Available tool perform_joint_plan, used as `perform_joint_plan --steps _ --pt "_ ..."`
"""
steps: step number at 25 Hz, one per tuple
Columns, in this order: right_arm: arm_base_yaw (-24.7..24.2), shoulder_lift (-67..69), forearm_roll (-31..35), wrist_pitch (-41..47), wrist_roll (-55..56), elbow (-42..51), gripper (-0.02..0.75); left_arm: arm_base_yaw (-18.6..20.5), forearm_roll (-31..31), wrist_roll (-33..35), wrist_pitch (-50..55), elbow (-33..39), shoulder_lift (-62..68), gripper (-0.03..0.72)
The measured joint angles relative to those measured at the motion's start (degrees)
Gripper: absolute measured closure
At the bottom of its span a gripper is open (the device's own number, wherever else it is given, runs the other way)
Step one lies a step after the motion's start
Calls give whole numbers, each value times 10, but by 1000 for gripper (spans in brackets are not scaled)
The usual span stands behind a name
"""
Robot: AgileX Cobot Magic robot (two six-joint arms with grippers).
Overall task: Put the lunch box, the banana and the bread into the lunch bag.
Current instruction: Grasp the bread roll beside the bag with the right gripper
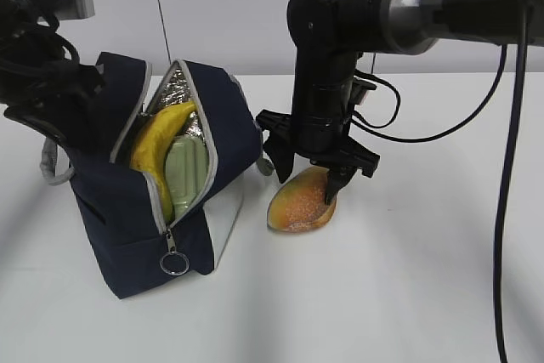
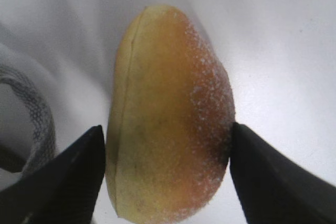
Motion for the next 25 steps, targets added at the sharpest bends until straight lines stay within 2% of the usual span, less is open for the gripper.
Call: perform_joint_plan --steps 7,16,25 --pt "0 3 -3 1 0 0 193 0 0 0 0 0 0 667" --pt "0 5 -3 18 0 0 379 0 1 0 -1 0 0 667" --pt "0 8 -4 29 -51 -15 410 0 1 0 -1 0 0 667"
